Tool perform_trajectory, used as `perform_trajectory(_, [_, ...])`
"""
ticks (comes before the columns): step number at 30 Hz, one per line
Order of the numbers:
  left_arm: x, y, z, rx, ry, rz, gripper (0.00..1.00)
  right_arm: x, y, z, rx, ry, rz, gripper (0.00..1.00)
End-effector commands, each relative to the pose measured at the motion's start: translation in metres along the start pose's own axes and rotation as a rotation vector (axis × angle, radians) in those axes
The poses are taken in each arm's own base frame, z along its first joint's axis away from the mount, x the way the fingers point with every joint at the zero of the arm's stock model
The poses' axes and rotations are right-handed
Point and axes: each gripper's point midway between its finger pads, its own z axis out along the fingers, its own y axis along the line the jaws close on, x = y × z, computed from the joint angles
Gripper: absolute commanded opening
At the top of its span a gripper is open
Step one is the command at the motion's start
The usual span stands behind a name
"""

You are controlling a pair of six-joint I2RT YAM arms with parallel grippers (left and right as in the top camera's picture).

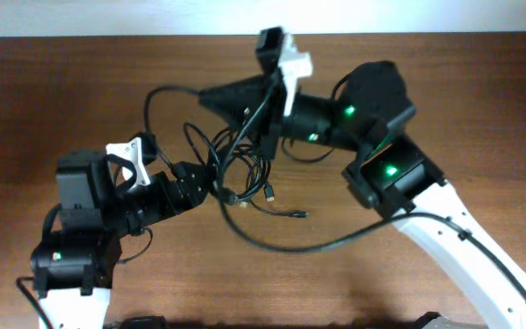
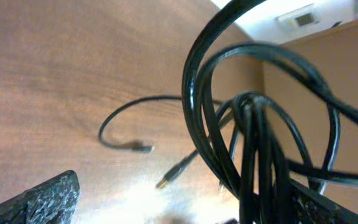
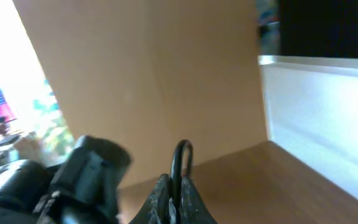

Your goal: Untangle cables

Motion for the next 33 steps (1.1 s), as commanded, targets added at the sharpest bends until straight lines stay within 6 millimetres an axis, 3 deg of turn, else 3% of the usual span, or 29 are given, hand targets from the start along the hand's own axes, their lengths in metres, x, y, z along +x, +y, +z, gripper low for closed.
perform_trajectory(1, [-0.001,0.007,0.006,-0.024,0.021,0.014,0.99,-0.033,-0.032,-0.029,0.119,-0.073,-0.005,0.04])
perform_trajectory(5, [-0.001,0.008,0.006,-0.025,0.024,0.012,0.99,-0.033,-0.079,-0.063,0.260,-0.058,0.032,0.04])
perform_trajectory(7, [-0.001,0.008,0.006,-0.025,0.024,0.031,0.99,-0.030,-0.093,-0.074,0.302,-0.047,0.053,0.04])
perform_trajectory(13, [-0.001,0.007,0.006,-0.019,0.022,0.055,0.99,-0.012,-0.095,-0.078,0.293,0.018,0.122,0.04])
perform_trajectory(16, [0.011,-0.033,0.002,0.223,0.070,0.369,0.99,-0.005,-0.113,-0.085,0.402,0.024,0.160,0.04])
perform_trajectory(19, [0.013,-0.044,-0.001,0.293,0.062,0.489,0.99,0.025,-0.127,-0.094,0.505,0.080,0.356,0.04])
perform_trajectory(23, [0.011,-0.045,-0.001,0.297,0.048,0.540,0.99,0.024,-0.123,-0.092,0.487,0.051,0.494,0.04])
perform_trajectory(28, [0.010,-0.045,-0.001,0.295,0.048,0.537,0.95,-0.008,-0.081,-0.068,0.241,-0.017,0.553,0.04])
perform_trajectory(33, [0.010,-0.045,-0.001,0.293,0.048,0.533,0.60,-0.003,-0.046,-0.041,0.139,0.017,0.536,0.04])
